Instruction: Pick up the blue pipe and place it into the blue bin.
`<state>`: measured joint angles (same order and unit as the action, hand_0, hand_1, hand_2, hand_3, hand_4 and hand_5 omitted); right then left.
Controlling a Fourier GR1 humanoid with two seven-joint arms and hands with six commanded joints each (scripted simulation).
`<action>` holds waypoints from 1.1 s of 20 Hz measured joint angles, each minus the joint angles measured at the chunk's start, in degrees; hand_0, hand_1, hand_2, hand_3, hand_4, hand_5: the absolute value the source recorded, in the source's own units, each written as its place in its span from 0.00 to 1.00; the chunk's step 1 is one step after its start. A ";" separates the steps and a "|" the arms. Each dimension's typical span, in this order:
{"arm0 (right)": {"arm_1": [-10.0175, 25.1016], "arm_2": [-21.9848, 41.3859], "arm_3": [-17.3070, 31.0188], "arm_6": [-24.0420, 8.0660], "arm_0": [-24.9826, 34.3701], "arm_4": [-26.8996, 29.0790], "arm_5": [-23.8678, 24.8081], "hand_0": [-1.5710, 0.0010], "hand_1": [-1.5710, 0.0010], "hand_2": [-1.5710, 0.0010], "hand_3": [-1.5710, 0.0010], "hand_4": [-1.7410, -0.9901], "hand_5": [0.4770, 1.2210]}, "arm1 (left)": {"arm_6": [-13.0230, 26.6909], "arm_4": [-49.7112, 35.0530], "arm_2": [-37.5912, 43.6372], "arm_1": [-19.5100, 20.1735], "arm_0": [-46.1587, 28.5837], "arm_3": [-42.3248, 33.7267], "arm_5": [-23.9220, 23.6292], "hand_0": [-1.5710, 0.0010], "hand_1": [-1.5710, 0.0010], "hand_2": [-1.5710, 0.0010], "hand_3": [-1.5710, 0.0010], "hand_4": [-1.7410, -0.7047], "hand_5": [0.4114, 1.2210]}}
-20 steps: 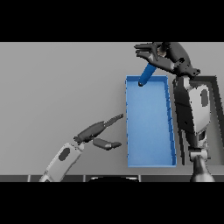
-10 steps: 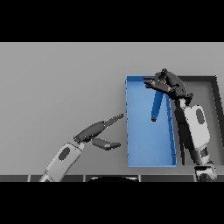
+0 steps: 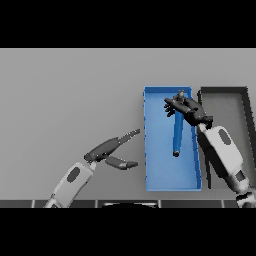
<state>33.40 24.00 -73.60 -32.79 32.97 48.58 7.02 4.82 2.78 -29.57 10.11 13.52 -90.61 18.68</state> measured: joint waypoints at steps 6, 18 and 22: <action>5.41 11.69 2.33 -2.10 2.90 -0.62 -3.66 0.91 0.92 0.92 0.94 0.81 0.51 | 0.30 0.29 -0.48 -0.21 -0.68 -0.45 -0.42 1.00 1.00 1.00 1.00 0.81 0.05; 6.28 16.87 4.74 -1.77 4.33 -4.73 -4.41 0.99 0.99 0.99 1.00 0.82 0.26 | 0.39 0.14 -0.43 -0.68 -0.26 -0.19 -0.50 1.00 1.00 1.00 1.00 0.79 0.07; 5.76 16.94 4.90 -0.88 4.23 -4.48 -5.26 0.99 0.99 0.99 1.00 0.82 0.27 | 0.95 0.49 -0.78 -2.09 -0.02 1.70 -0.84 1.00 1.00 1.00 1.00 0.79 0.07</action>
